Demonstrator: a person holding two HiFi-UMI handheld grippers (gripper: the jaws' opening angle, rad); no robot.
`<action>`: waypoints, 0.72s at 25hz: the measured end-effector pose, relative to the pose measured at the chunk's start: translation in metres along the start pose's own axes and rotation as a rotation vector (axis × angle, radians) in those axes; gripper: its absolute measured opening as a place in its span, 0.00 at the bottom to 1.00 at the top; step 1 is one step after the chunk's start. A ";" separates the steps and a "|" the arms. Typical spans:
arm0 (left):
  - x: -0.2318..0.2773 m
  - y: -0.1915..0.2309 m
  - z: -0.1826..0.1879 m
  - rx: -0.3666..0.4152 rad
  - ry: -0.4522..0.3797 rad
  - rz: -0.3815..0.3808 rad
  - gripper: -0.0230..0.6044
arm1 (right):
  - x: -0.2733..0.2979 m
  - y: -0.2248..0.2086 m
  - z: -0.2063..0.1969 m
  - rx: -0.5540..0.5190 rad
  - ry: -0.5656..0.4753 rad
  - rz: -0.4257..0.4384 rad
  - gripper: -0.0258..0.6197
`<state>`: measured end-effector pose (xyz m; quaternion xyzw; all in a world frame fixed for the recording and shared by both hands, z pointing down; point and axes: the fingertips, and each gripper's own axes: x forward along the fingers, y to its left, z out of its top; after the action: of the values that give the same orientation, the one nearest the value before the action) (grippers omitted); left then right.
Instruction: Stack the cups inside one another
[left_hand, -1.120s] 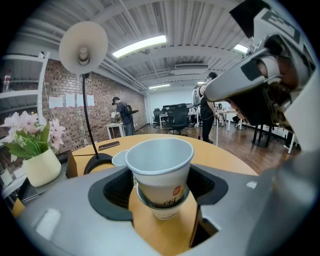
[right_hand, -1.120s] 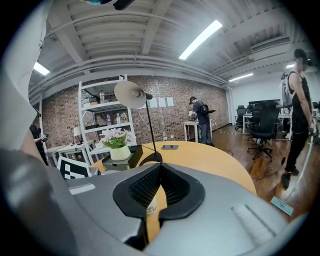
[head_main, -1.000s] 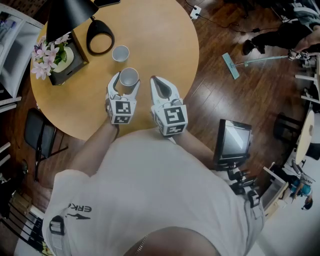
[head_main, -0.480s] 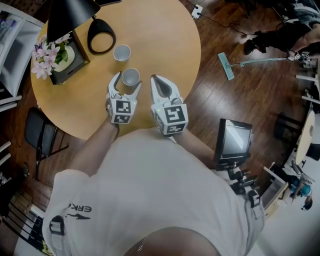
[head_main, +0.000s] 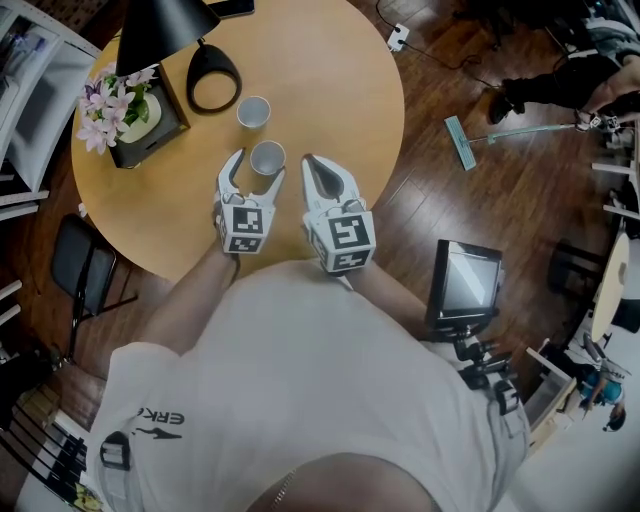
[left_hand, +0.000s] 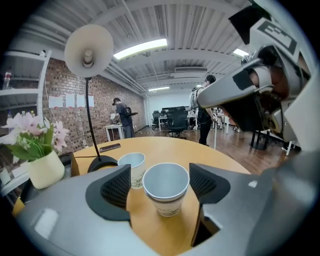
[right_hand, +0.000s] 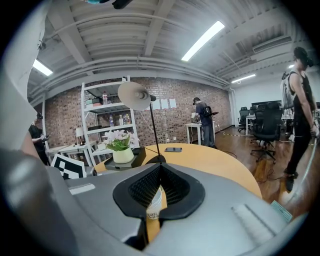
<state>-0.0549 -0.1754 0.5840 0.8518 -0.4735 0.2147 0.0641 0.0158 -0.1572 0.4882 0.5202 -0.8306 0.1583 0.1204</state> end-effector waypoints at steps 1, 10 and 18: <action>-0.003 0.003 0.006 -0.002 -0.013 0.013 0.62 | -0.001 0.001 0.003 -0.004 -0.008 0.006 0.06; -0.042 0.012 0.060 -0.014 -0.147 0.088 0.47 | -0.016 0.020 0.026 -0.042 -0.067 0.039 0.06; -0.075 0.024 0.088 -0.008 -0.222 0.149 0.13 | -0.030 0.035 0.039 -0.067 -0.101 0.033 0.06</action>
<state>-0.0822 -0.1570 0.4703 0.8327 -0.5404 0.1212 -0.0014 -0.0044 -0.1334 0.4367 0.5095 -0.8488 0.1059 0.0930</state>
